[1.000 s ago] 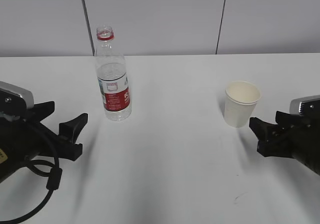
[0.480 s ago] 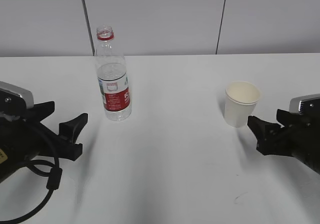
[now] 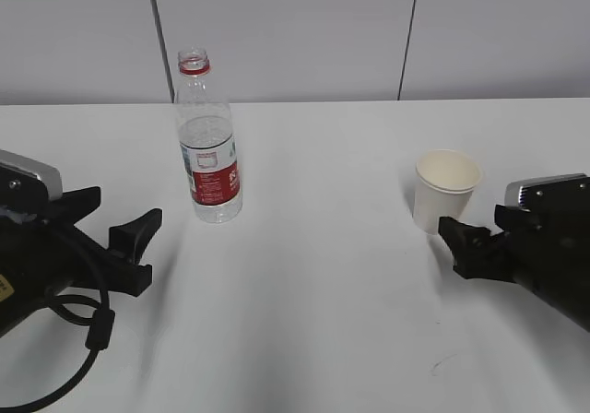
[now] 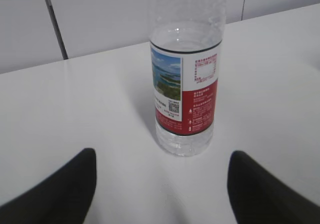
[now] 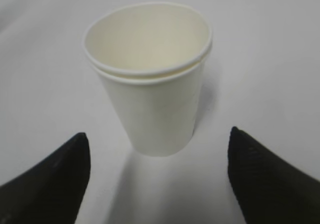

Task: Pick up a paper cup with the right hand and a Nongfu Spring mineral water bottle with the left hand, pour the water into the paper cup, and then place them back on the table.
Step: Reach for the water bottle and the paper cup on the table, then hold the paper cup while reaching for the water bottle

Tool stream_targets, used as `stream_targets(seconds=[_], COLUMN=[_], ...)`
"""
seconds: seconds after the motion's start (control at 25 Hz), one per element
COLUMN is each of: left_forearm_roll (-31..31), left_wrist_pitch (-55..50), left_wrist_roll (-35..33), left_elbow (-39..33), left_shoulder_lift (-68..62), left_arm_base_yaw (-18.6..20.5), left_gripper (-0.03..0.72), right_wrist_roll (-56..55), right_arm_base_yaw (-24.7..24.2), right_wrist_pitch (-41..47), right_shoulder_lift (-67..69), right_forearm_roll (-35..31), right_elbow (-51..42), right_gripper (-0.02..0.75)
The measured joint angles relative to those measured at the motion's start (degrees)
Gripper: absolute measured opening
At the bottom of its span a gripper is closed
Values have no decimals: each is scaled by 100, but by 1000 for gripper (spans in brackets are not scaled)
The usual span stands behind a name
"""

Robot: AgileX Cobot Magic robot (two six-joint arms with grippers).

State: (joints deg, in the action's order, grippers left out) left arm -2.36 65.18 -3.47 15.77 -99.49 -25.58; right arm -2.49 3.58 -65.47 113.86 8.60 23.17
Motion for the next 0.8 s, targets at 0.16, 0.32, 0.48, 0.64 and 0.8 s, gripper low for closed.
stream_targets(seconds=[0.16,0.32,0.48,0.64,0.8], left_forearm_roll=[0,0,0,0,0], left_wrist_pitch=[0,0,0,0,0], left_wrist_roll=[0,0,0,0,0], left_elbow=[0,0,0,0,0], left_shoulder_lift=[0,0,0,0,0], left_arm_base_yaw=[0,0,0,0,0], left_gripper=[502,502,502,502,502], right_wrist_roll=[0,0,0,0,-4], right_arm_base_yaw=[0,0,0,0,0], right_wrist_pitch=[0,0,-13,-13,-13], right_shoulder_lift=[374,710,939,1148,1262], right_forearm_roll=[0,0,25,85,97], right_elbow=[404,850,1200,1499,1673], right_gripper=[646,646,646,646,646])
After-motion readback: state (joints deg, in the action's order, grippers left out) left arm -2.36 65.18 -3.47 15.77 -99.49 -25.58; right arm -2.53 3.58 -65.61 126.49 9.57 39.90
